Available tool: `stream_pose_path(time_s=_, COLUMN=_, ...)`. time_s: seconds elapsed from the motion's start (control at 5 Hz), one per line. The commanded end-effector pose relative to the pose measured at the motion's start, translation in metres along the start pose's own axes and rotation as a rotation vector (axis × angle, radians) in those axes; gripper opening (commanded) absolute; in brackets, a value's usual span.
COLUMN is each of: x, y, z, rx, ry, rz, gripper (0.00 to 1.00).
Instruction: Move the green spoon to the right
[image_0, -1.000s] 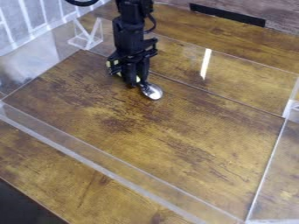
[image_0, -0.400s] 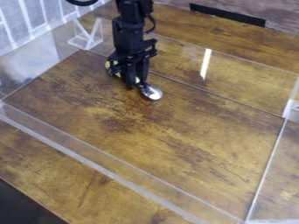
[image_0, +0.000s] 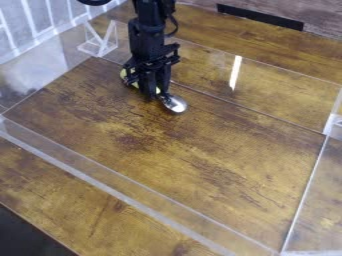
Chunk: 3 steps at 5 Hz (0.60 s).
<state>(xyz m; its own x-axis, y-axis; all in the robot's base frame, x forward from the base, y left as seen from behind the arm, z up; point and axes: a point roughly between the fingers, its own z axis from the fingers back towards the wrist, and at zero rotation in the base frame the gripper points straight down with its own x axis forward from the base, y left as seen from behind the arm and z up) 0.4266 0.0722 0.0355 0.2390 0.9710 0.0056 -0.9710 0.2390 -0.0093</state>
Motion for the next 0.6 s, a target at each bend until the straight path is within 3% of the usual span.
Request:
stream_pose_path(time_s=0.0, x=0.0006, y=-0.0107, z=0.0307, rx=-0.072, ry=-0.028, rz=-0.004, gripper=0.00)
stream_pose_path(time_s=0.4, x=-0.0040, y=-0.0115, z=0.0330, rx=-0.066, ry=-0.015, rz=-0.001, gripper=0.00)
